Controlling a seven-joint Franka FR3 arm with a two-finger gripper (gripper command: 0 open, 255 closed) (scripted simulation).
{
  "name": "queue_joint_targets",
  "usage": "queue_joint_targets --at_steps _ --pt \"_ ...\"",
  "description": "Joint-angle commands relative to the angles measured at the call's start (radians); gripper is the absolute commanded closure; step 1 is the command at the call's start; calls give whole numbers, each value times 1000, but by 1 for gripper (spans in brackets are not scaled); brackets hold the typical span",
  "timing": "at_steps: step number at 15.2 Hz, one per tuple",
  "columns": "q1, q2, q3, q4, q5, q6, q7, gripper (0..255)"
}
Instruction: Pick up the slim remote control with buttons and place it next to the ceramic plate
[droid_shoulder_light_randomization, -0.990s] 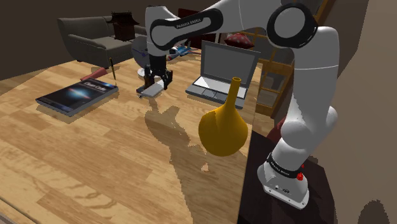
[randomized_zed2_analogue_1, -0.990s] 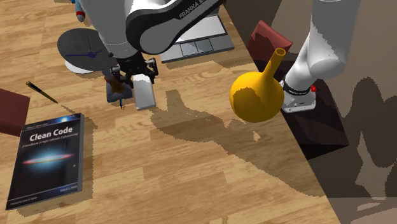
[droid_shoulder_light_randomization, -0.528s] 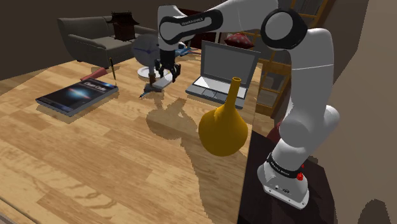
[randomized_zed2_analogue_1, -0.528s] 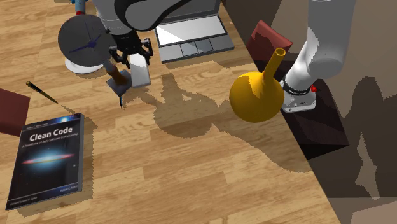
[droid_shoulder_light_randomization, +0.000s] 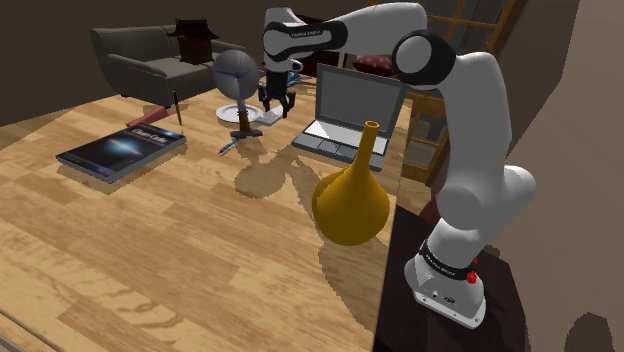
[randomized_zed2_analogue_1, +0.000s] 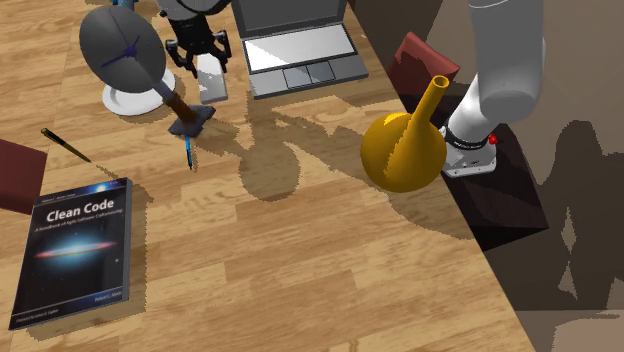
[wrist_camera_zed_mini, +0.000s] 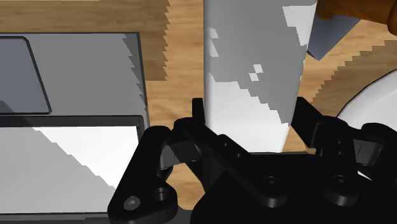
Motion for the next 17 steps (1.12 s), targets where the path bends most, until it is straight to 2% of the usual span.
queue_joint_targets --at_steps 1,5,6,17 --pt "-10 40 -12 70 -6 -28 -36 255" --pt "-7 175 -40 308 -24 -124 -113 255" --pt "7 252 -54 448 -33 -183 -148 255" --pt "-25 240 -54 272 -37 -25 -129 255"
